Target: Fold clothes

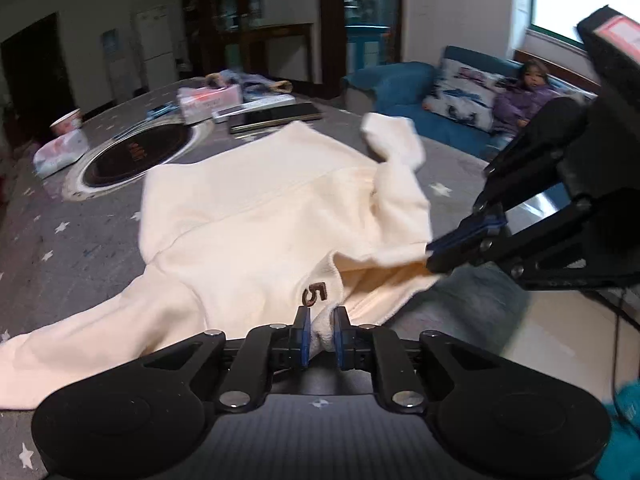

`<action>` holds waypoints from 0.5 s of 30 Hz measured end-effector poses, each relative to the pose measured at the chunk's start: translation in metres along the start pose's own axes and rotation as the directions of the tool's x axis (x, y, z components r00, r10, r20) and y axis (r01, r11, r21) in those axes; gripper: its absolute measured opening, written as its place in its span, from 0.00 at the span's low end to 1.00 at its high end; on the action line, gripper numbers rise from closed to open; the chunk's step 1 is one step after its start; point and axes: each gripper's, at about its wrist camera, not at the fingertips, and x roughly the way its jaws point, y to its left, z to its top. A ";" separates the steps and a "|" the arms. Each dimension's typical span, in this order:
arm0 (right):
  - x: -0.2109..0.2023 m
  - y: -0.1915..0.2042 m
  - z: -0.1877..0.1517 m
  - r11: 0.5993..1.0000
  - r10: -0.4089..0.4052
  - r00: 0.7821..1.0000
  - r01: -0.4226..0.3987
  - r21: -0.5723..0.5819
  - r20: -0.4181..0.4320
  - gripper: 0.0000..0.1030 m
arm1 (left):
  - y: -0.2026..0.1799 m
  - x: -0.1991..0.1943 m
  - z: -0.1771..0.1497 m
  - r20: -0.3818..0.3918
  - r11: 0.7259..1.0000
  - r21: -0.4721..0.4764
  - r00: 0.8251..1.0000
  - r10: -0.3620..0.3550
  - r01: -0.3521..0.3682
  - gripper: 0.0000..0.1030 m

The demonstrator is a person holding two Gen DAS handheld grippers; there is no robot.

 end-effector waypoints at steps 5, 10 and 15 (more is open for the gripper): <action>-0.009 0.007 -0.012 0.993 0.113 0.992 -0.115 -0.017 -0.063 0.06 | -0.010 -0.011 -0.016 -0.033 0.992 0.088 0.995 -0.090 0.092 0.15; -0.028 -0.016 -0.007 0.985 0.164 0.986 -0.163 0.047 -0.021 0.26 | 0.012 -0.031 -0.002 0.024 0.992 0.032 0.992 -0.121 0.120 0.22; -0.022 -0.061 0.014 0.984 0.078 0.996 -0.082 0.158 0.031 0.26 | 0.049 -0.023 0.029 0.060 0.998 -0.054 0.998 0.024 -0.021 0.29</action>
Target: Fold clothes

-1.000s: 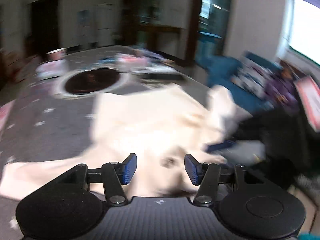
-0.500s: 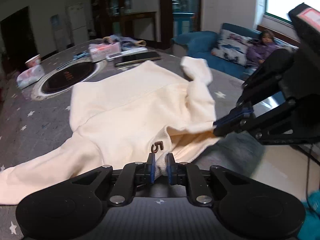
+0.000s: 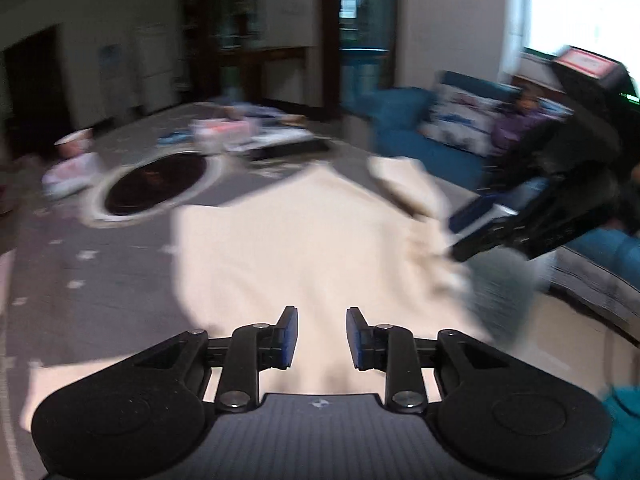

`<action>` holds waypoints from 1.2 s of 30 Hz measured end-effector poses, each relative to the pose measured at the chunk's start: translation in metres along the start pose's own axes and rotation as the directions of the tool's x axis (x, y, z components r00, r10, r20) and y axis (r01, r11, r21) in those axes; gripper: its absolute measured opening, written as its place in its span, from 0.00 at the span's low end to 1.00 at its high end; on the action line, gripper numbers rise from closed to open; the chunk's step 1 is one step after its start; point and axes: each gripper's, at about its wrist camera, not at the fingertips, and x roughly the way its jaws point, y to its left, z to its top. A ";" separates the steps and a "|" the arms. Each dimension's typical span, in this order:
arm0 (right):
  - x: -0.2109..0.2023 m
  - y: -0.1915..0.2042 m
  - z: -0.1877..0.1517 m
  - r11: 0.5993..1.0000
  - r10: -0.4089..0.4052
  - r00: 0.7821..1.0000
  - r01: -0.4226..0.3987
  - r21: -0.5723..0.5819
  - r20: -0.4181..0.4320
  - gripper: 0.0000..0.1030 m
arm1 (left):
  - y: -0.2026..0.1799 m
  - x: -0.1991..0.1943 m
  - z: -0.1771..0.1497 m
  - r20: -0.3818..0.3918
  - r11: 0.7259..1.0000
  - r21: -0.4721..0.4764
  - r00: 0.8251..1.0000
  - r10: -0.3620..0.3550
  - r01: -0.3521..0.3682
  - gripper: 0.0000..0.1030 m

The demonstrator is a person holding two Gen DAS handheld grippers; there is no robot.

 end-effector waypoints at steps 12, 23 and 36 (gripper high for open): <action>0.067 -0.088 0.042 0.961 -0.159 0.987 0.153 0.228 0.007 0.42 | 0.098 0.118 0.050 -0.122 0.930 -0.261 0.965 0.234 -0.259 0.43; 0.111 -0.144 0.058 0.903 -0.233 0.972 0.224 0.367 -0.022 0.43 | 0.070 0.128 0.066 -0.017 0.971 -0.200 0.991 0.133 -0.134 0.06; 0.118 -0.151 0.058 0.896 -0.240 0.970 0.236 0.375 -0.037 0.48 | 0.012 0.093 0.047 0.074 0.992 0.113 0.996 0.050 -0.058 0.65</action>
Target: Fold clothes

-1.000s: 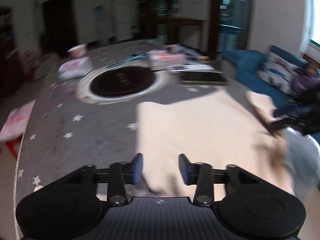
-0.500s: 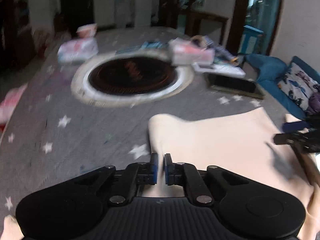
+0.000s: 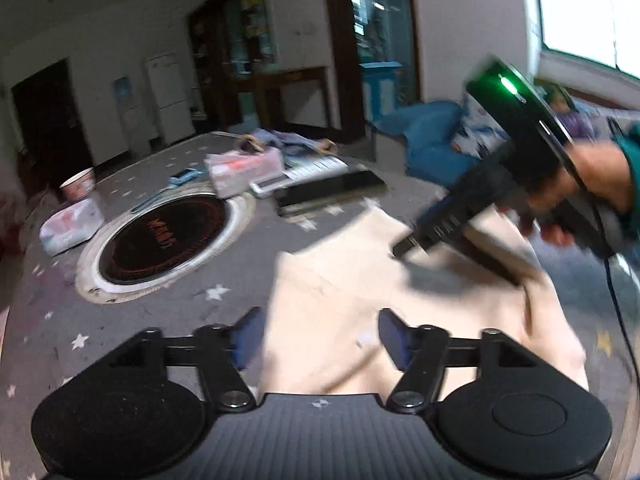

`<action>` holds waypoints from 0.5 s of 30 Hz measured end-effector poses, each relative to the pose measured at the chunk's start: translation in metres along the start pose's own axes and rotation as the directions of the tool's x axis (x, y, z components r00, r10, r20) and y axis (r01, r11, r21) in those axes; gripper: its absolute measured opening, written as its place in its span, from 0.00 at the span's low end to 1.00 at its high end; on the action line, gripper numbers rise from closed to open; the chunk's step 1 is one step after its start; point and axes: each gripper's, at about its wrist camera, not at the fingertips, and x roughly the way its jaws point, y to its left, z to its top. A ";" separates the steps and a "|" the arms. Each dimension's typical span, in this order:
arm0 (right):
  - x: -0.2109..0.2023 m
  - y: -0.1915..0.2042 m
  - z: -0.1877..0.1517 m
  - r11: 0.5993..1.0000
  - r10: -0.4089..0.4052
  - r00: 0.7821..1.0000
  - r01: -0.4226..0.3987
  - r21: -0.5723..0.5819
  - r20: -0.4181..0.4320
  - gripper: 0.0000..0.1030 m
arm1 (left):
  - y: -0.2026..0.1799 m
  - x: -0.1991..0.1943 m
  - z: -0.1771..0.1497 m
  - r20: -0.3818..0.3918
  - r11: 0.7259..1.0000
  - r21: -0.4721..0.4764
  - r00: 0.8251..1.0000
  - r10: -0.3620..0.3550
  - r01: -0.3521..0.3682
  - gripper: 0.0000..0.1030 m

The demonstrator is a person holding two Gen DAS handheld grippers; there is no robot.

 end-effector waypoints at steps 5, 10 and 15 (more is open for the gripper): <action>0.003 0.001 0.002 1.000 -0.009 1.000 0.009 -0.006 -0.002 0.48 | -0.021 0.021 -0.004 -0.053 0.996 0.085 0.999 -0.009 0.014 0.61; 0.009 0.000 0.007 1.000 -0.022 1.000 0.022 -0.006 -0.009 0.46 | -0.015 0.033 -0.012 -0.087 0.998 0.068 0.996 0.016 -0.010 0.28; 0.015 -0.001 0.012 0.999 -0.035 0.999 0.035 -0.006 -0.015 0.38 | 0.012 0.031 -0.015 -0.075 0.998 -0.043 0.996 0.038 -0.041 0.06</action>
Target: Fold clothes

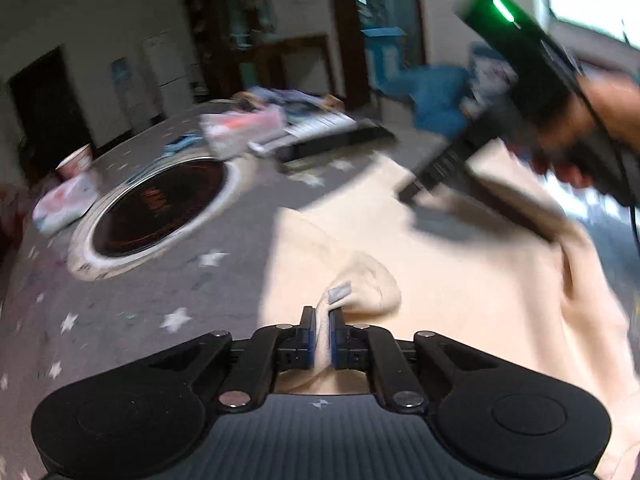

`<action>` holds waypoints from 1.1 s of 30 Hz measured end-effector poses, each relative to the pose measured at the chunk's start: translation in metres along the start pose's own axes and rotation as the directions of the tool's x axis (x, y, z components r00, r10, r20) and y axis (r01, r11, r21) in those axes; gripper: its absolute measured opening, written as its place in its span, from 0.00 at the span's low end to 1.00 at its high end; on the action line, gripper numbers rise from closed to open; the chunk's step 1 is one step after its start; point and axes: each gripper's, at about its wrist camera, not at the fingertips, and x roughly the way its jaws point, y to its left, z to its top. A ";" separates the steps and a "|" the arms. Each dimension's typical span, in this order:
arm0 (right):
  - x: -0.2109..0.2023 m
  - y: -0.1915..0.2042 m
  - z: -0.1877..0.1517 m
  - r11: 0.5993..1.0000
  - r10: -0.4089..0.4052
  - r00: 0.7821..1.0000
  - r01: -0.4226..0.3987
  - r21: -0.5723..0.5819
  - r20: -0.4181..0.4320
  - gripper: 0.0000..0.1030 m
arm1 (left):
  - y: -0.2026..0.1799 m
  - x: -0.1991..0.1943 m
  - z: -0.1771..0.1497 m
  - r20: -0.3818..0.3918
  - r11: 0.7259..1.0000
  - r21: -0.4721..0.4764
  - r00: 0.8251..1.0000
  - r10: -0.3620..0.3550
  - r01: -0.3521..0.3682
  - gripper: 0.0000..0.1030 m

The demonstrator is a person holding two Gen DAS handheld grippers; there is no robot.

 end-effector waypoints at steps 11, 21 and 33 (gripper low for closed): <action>0.026 0.020 0.031 1.000 -0.007 1.000 0.008 -0.023 0.029 0.32 | 0.115 -0.002 -0.005 -0.057 0.920 -0.312 0.971 0.232 -0.238 0.05; -0.013 0.039 0.019 0.983 0.084 0.996 -0.083 -0.165 -0.001 0.34 | 0.137 -0.007 -0.011 -0.143 0.855 -0.394 0.941 0.305 -0.337 0.17; -0.086 0.095 -0.080 0.896 0.142 0.986 -0.164 -0.412 -0.083 0.34 | 0.031 0.011 0.007 -0.126 0.951 -0.247 0.979 0.162 -0.189 0.19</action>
